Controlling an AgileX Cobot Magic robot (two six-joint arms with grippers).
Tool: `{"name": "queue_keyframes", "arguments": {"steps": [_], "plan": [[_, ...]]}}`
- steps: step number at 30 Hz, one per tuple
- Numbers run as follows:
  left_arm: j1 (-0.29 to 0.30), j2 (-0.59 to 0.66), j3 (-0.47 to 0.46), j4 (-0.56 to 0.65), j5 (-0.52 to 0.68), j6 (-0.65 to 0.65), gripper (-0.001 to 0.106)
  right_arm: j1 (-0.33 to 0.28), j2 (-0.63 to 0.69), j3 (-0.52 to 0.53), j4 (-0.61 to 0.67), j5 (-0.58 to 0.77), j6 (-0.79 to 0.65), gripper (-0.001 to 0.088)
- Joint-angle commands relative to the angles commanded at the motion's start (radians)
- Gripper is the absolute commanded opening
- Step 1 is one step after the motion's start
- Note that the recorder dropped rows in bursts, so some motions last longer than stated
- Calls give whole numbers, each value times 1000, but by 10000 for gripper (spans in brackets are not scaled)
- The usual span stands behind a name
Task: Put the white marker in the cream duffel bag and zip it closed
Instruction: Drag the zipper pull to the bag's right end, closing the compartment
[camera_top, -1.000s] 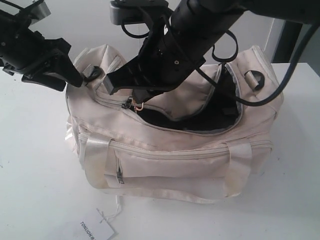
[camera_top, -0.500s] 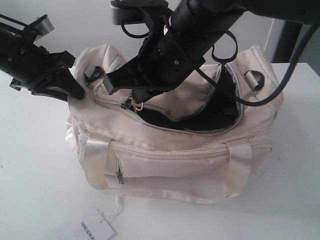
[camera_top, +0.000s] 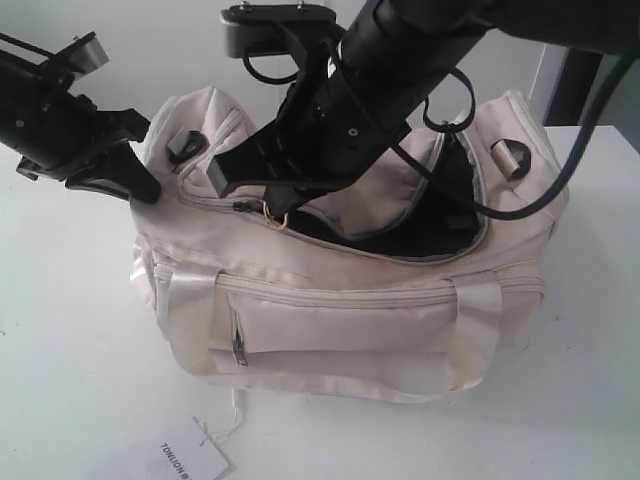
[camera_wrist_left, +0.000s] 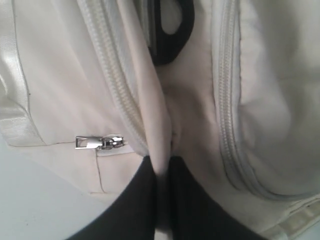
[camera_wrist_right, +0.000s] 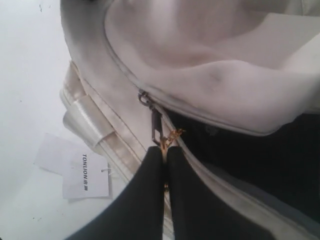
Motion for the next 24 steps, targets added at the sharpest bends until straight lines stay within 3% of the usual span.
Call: {"name": "queue_keyframes", "arguments": {"steps": [9,15,24], "plan": [[0,0,0,113,2,-21,0,0,0,6,-37,9,5,0],[0,0,0,196,4,-111,0,0,0,6,-61,13,11,0],[0,0,0,210,26,-146,0,0,0,6,-82,22,27,0]]}}
